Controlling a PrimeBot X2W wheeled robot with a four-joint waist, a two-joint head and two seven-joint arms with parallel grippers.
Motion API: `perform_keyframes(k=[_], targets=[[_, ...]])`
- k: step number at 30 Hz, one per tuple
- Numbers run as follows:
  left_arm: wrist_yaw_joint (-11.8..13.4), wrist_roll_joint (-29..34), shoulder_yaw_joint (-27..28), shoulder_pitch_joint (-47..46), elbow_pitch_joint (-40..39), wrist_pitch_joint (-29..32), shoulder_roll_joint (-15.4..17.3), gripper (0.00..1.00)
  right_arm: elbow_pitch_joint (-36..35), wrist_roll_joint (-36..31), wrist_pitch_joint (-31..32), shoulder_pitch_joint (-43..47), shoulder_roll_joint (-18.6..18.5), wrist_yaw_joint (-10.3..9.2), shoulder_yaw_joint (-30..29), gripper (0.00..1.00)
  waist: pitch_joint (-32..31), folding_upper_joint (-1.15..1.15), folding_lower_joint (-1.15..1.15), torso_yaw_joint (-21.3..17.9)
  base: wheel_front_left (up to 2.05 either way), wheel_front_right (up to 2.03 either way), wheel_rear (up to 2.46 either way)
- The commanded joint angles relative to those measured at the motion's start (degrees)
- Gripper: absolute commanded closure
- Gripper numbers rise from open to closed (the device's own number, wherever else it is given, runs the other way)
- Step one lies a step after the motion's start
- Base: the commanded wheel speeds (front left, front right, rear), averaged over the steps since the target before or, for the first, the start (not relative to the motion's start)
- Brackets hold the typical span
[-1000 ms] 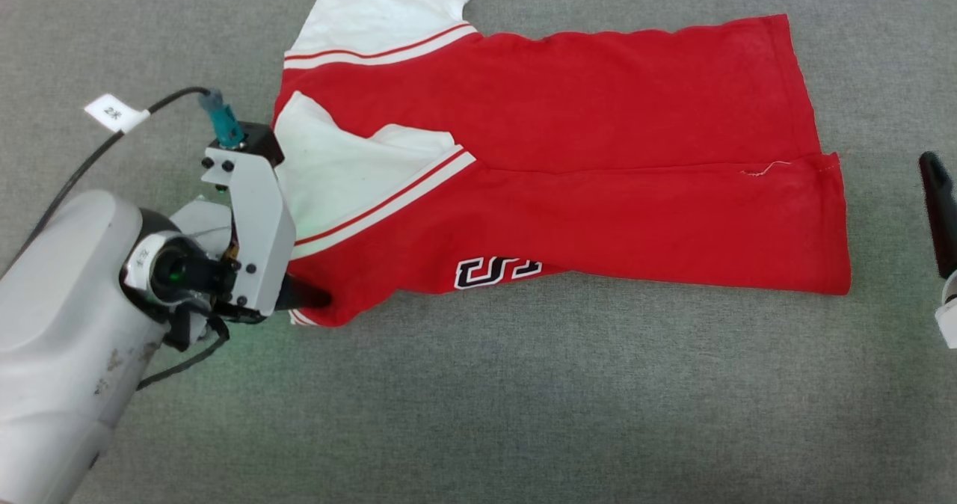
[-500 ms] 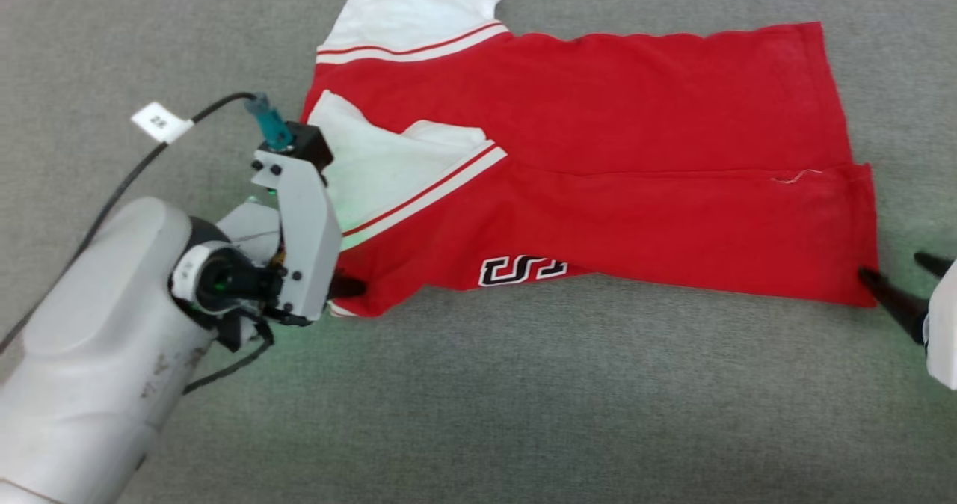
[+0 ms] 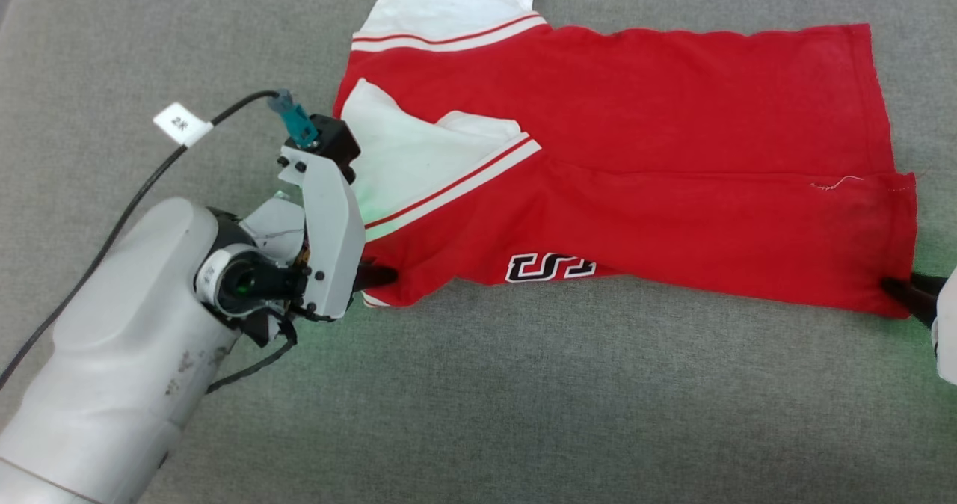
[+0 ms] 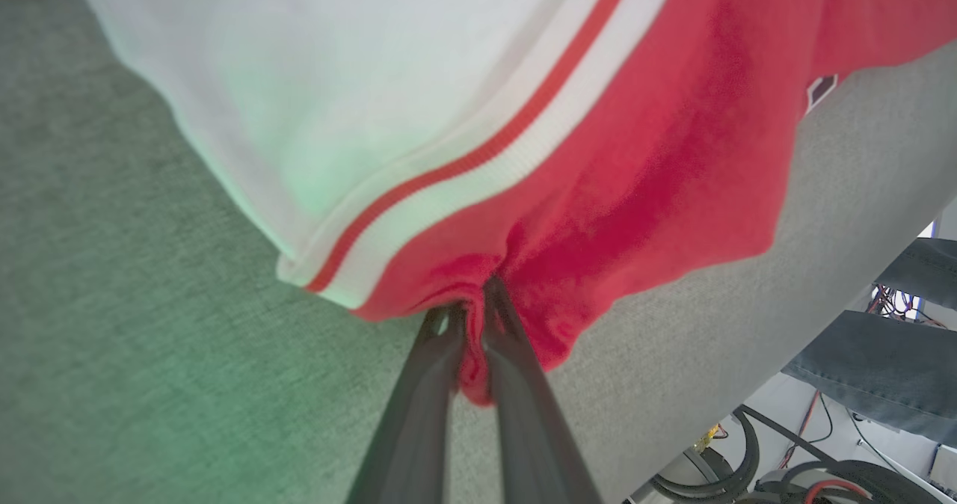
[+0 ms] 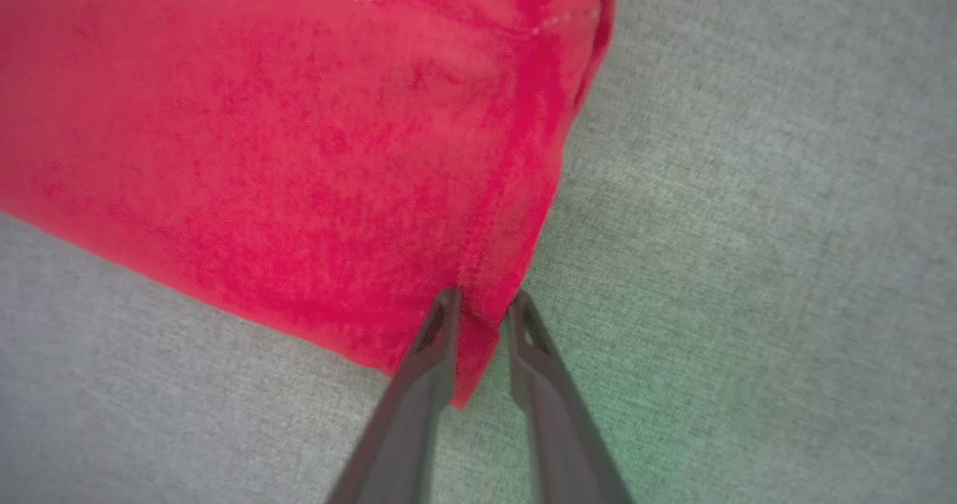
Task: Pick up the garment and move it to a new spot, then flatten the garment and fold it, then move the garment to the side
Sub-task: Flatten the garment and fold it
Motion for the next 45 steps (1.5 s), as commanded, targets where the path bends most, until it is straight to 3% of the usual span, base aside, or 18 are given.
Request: perform_keyframes(k=[1,11,19,28,30,31,32,33,34,35,40,45], targets=[[-0.1,-0.3,-0.3,0.7,1.0,-1.0,-0.3,1.0,0.7,0.0,-0.4,0.4,0.3,-0.06,0.6,1.0,-0.7,0.0,0.0,-0.1,0.0,0.0,0.0],[-0.7,-0.5,-0.9,4.3,0.4,-7.3,1.8,1.0,0.7,1.2,-1.9,5.1,0.1,-0.06,-0.1,1.0,-6.9,0.0,0.0,-0.2,0.0,0.0,0.0],[-0.7,-0.2,-2.1,13.1,-9.7,-12.5,8.2,1.0,-3.6,3.5,-1.7,14.5,-1.5,-0.06,-2.5,1.0,-10.6,0.0,0.0,0.2,0.0,0.0,0.0],[3.4,0.3,-1.3,24.4,-22.2,-18.3,12.8,1.0,-11.3,2.9,-0.7,24.4,-0.3,-0.06,-7.7,1.0,-11.1,0.0,0.0,0.5,0.0,0.0,0.0],[4.1,0.4,-1.0,25.9,-23.8,-19.3,13.5,1.0,-12.6,2.5,-0.6,25.5,0.4,-0.06,-9.0,0.86,-11.0,0.0,0.0,0.6,0.0,0.0,0.0],[4.2,0.6,-0.7,26.3,-24.3,-20.1,13.5,1.0,-13.0,2.0,-0.8,25.9,0.9,-0.06,-9.6,0.7,-11.1,0.0,0.0,0.6,0.0,0.0,0.0],[4.4,1.0,-0.4,26.5,-24.6,-21.1,13.6,0.89,-13.4,1.7,-1.1,26.1,1.5,-0.06,-10.3,0.5,-11.1,0.0,0.0,0.7,0.0,0.0,0.0],[4.6,1.6,0.2,26.6,-24.9,-22.5,13.6,0.4,-13.8,1.3,-1.7,26.2,2.1,-0.06,-11.0,0.0,-11.2,0.0,0.0,0.7,0.0,0.0,0.0],[4.9,1.9,0.5,27.0,-24.9,-23.6,13.6,0.09,-14.1,1.1,-2.1,26.4,2.7,-0.06,-11.6,0.0,-11.2,0.0,0.0,0.7,0.0,0.0,0.0],[4.9,2.3,0.7,27.4,-25.1,-24.6,13.4,0.0,-14.4,0.6,-2.6,26.5,3.3,-0.06,-12.0,0.0,-11.3,0.0,0.0,0.7,0.0,0.0,0.0],[7.2,4.7,4.0,28.8,-25.9,-32.3,13.5,0.0,-16.2,-2.0,-6.5,25.0,5.5,-0.06,-14.9,0.0,-11.6,0.0,0.0,0.5,0.0,0.0,0.0],[10.9,8.7,8.2,30.4,-26.3,-44.1,11.9,0.0,-16.7,-5.5,-16.0,21.4,8.8,-0.06,-16.6,0.0,-11.3,0.0,0.0,0.2,0.0,0.0,0.0]])
